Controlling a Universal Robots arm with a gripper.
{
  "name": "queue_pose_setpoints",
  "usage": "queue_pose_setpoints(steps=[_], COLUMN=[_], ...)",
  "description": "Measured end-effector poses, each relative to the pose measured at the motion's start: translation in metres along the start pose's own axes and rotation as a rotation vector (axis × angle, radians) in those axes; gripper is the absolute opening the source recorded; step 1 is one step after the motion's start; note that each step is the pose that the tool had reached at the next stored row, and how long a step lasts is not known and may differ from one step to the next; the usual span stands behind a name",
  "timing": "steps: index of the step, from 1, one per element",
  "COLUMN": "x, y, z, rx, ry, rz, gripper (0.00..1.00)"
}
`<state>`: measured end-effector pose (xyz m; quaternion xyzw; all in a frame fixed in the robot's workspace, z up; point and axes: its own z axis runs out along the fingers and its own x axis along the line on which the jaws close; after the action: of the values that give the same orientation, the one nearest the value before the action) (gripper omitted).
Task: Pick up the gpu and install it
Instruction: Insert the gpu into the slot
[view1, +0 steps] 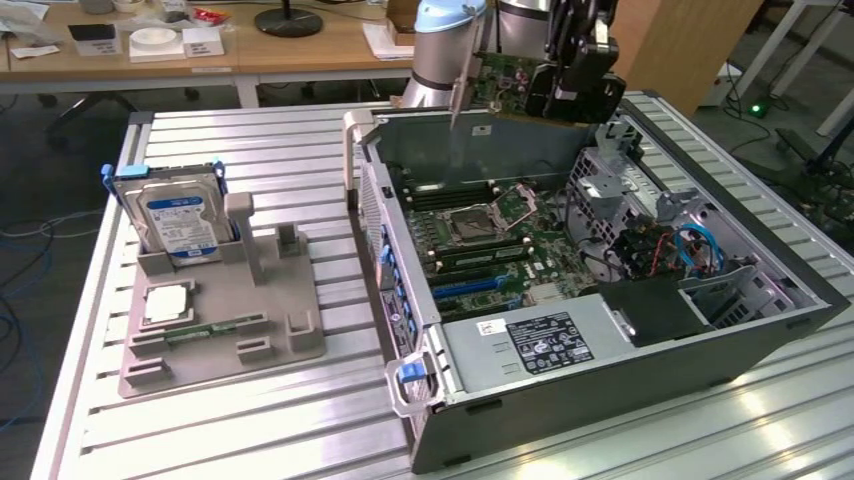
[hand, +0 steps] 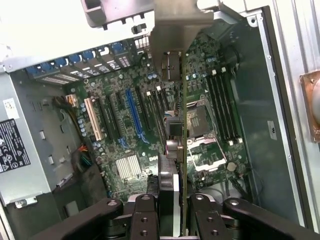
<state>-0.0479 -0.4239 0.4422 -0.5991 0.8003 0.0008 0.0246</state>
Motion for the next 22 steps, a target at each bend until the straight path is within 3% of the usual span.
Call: queue_pose_setpoints(steps=[2, 5, 6, 16, 22], x=[0.0, 0.001, 0.001, 0.002, 0.003], y=[0.0001, 0.0, 0.0, -0.0002, -0.0002], z=[0.0012, 0.0029, 0.0035, 0.01, 0.0132], rx=[0.0003, -0.0049, -0.0052, 0.0057, 0.0152], ry=[-0.0038, -0.0225, -0.0253, -0.0306, -0.0343], rz=[-0.007, -0.014, -0.017, -0.062, -0.091], gripper=[0.28, 0.28, 0.28, 0.28, 0.28])
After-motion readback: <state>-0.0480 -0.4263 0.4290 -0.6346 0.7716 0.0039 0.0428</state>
